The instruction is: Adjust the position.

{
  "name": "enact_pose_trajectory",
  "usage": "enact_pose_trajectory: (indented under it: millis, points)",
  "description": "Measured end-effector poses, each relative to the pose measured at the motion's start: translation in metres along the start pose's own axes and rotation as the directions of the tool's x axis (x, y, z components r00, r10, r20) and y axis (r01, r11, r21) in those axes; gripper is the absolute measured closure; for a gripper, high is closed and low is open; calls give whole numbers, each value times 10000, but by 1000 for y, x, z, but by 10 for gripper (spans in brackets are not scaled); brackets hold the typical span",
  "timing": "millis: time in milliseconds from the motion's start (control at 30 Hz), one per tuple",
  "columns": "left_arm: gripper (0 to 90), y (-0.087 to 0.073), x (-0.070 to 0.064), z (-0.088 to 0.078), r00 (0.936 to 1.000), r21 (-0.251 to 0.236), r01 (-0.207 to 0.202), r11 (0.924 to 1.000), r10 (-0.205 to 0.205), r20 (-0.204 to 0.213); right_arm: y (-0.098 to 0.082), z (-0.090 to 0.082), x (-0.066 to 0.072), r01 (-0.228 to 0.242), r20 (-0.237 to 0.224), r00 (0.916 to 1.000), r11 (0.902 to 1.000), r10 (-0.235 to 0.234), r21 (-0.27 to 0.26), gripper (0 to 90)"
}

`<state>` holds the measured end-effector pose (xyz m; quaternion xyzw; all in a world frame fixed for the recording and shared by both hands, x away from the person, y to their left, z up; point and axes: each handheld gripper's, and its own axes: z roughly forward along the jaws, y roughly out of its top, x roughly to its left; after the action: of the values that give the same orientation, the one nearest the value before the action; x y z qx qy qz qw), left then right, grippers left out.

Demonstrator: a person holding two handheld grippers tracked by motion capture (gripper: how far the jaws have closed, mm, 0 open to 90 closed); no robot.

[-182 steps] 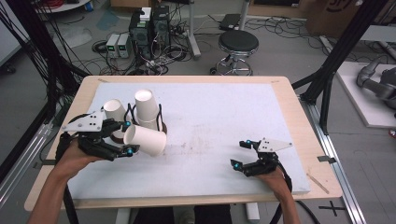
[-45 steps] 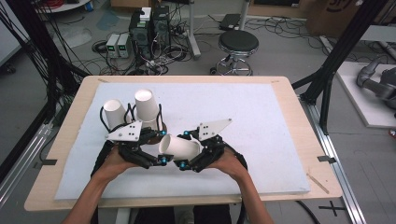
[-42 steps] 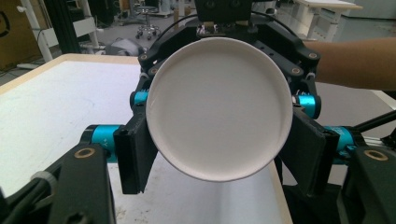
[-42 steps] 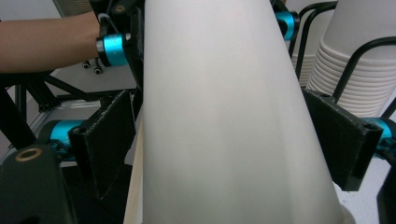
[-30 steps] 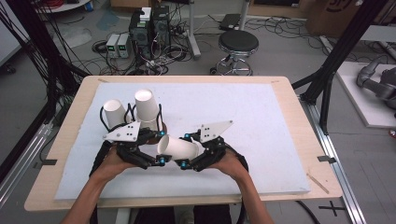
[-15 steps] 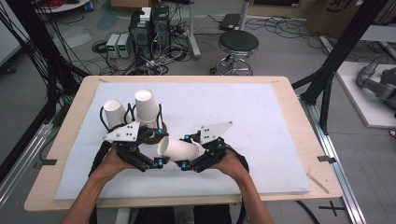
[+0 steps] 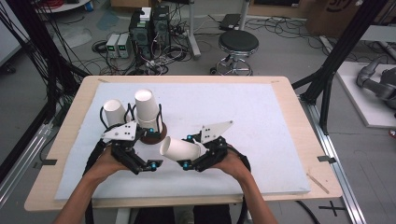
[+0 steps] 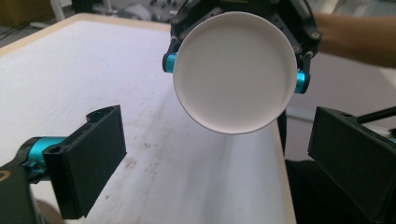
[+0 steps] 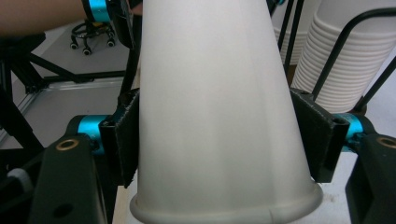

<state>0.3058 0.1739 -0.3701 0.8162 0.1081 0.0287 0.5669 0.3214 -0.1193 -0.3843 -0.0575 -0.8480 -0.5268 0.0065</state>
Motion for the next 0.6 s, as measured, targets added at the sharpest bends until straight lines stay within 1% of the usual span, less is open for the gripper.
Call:
enact_pose_trajectory:
  millis: [33,67,100,133,167,200,233,267,300,333,367,433,467,500,533,567,600]
  points:
    - [41,0,0,0,10000,0,0,10000,0,0,0,0,0,0,0,10000,10000,0,0,277]
    - [42,2,-1,-1,10000,238,-13,9997,13,11,0,1,0,-45,79,10000,9997,43,239,277]
    - [42,5,-1,-1,10000,510,3,9987,-4,17,0,1,0,-45,79,10000,9997,43,239,277]
    - [42,7,-1,-2,10000,846,-63,9964,65,-22,1,1,0,-92,150,9999,9978,82,658,276]
    - [42,9,-1,-3,9999,1177,-145,9929,154,-65,1,1,0,-92,150,9999,9978,82,658,276]
    - [42,11,-1,-3,9998,1512,-186,9883,201,-86,3,1,0,-128,164,9998,9945,111,1042,276]
    - [42,13,-1,-4,9998,1794,-164,9836,187,-114,3,1,0,-128,164,9998,9945,111,1042,276]
    - [42,15,0,-4,9997,2078,-166,9780,195,-121,4,1,0,-151,174,9998,9900,128,1405,276]
    - [42,17,0,-4,9998,2362,-144,9716,171,-94,4,1,0,-151,174,9998,9900,128,1405,276]
    - [42,20,0,-3,9997,2745,-166,9614,202,-103,5,1,0,-144,175,9998,9869,117,1608,276]
    - [42,21,0,-2,9997,2972,-180,9546,225,-119,6,2,1,-70,227,9997,9811,26,1933,276]
    - [42,26,0,0,9998,3548,-222,9347,216,57,8,3,2,12,224,9997,9721,-66,2345,276]
    - [42,29,0,2,9995,3896,-302,9205,267,142,9,3,2,67,224,9997,9671,-128,2544,276]
    - [42,31,0,4,9993,4127,-357,9102,304,194,11,4,3,118,240,9995,9604,-192,2785,276]
    - [42,33,0,6,9990,4485,-429,8928,339,281,12,4,3,145,269,9994,9570,-233,2896,276]
    - [42,35,-1,8,9989,4687,-454,8822,346,316,14,5,3,139,251,9994,9495,-229,3135,276]
    - [42,37,-1,9,9988,4830,-462,8744,339,343,16,5,3,194,272,9992,9440,-300,3294,275]
